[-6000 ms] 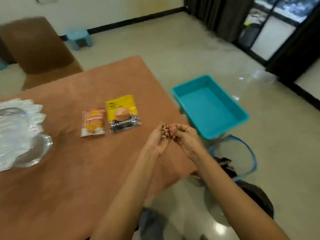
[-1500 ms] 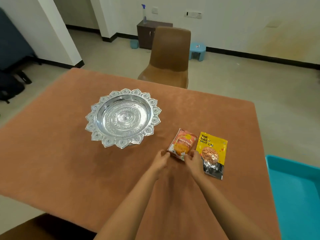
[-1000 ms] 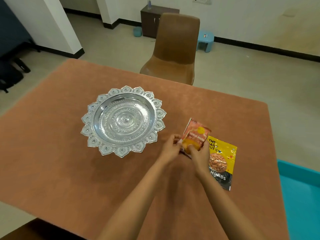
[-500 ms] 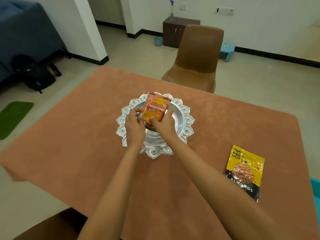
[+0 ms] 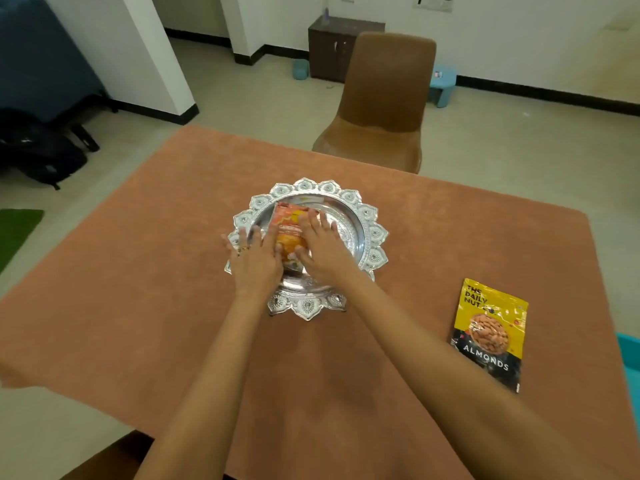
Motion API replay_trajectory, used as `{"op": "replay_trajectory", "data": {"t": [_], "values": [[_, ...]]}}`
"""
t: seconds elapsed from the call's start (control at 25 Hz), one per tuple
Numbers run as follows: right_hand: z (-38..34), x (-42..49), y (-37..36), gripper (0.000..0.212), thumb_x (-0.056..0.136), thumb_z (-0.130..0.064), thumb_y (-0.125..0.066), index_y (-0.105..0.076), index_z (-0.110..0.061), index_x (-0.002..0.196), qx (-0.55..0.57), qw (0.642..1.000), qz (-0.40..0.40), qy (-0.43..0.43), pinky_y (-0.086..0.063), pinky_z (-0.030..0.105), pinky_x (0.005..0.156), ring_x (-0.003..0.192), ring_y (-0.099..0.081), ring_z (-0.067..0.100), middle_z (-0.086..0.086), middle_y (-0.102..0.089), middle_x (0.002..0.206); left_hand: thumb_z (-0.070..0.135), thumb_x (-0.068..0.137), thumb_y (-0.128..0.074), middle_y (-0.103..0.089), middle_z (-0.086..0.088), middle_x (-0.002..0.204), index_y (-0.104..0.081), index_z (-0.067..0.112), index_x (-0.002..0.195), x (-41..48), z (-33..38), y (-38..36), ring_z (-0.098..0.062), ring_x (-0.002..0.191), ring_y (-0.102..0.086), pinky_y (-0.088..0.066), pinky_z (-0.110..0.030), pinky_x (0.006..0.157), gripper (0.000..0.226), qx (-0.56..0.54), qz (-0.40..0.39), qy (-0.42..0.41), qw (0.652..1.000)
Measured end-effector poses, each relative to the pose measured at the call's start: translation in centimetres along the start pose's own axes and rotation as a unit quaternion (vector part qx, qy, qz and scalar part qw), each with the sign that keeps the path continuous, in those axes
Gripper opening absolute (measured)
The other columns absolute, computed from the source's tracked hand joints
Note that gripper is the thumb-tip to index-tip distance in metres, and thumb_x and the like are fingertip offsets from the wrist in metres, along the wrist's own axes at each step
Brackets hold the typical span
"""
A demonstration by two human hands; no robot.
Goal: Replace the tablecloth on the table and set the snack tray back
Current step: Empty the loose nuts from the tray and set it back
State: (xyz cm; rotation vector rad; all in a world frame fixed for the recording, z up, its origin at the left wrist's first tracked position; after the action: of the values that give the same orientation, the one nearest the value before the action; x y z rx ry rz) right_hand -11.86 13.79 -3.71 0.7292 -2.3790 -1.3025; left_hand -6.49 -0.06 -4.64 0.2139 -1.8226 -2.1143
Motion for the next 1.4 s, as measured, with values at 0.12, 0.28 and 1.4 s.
{"op": "replay_trajectory", "data": {"t": [0.12,0.28,1.4], "values": [[5.2,-5.2,3.4,0.044,0.099,-0.020,-0.044,-0.040,-0.005,0.141,0.140,0.964,0.202,-0.101,-0.013,0.025,0.114,0.145,-0.017,0.028,0.017,-0.033,0.150,0.030,0.098,-0.037,-0.036,-0.022,0.147,-0.039,0.011,0.142,-0.7,2.7,0.8,-0.038,0.141,-0.023,-0.005,-0.055,0.116,0.047,-0.068,0.120,-0.031,0.990],[17.7,-16.9,4.0,0.046,0.091,-0.014,-0.051,-0.045,0.004,0.132,0.037,0.860,0.312,-0.403,-0.023,0.045,0.110,0.134,-0.030,0.043,0.028,-0.038,0.140,0.029,0.095,-0.042,-0.057,-0.017,0.124,-0.056,0.002,0.122,-7.4,14.9,-0.4,-0.032,0.116,-0.052,-0.044,-0.046,0.099,0.041,-0.249,0.098,-0.270,0.925],[4.0,-8.3,4.0,0.050,0.091,-0.022,-0.056,-0.043,-0.007,0.136,0.075,0.947,0.200,-0.240,-0.032,0.039,0.094,0.112,-0.039,0.034,0.017,-0.043,0.118,0.048,0.094,-0.034,-0.059,-0.010,0.118,-0.055,0.017,0.127,-1.7,7.4,0.1,-0.035,0.107,-0.052,-0.041,-0.045,0.089,0.050,-0.162,0.051,-0.099,0.980]]}}
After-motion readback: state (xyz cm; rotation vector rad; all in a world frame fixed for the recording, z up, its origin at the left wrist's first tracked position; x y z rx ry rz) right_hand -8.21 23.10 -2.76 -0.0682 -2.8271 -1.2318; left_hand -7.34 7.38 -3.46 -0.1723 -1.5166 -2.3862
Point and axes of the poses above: each hand's wrist, its own x-axis towards the middle knuckle, its own y-axis out of the back of the hand, z = x × y, the point moved 2 cm from there along x, towards the middle knuckle
